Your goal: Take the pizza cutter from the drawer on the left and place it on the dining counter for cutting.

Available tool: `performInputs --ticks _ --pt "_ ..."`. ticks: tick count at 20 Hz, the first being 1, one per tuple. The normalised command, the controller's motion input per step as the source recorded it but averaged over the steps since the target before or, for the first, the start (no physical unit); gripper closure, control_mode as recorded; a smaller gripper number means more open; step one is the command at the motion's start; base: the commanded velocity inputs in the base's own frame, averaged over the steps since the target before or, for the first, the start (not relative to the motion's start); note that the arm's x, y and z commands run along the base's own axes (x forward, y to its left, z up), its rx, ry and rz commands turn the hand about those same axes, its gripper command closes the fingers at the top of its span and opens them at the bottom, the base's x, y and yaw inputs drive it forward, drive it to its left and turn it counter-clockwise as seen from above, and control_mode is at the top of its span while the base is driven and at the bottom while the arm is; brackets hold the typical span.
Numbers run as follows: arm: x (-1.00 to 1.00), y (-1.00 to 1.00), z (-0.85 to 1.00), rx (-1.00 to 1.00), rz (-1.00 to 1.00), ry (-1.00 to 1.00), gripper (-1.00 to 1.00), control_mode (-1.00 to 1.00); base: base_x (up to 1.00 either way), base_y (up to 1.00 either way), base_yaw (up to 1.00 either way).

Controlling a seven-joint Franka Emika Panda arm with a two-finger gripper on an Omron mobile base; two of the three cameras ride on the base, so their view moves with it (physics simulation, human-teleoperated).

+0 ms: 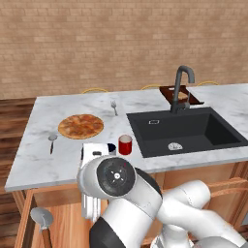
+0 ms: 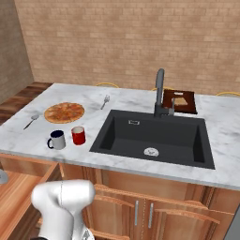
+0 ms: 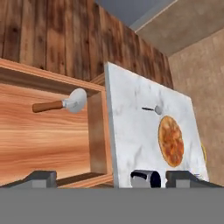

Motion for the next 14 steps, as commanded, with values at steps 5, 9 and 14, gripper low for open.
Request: performInputs --ticks 5,9,14 --pt "0.08 0.19 0.0 0.07 -0.27 0.23 -1.0 -1.0 0.0 0.0 0.0" --pt "0.15 0.04 -0.02 0.08 -0.35 0.18 -1.0 -1.0 0.0 0.0 0.0" --pt "0.0 0.01 -0.33 0.16 -0.28 0.23 -1.0 -1.0 0.0 0.0 0.0"
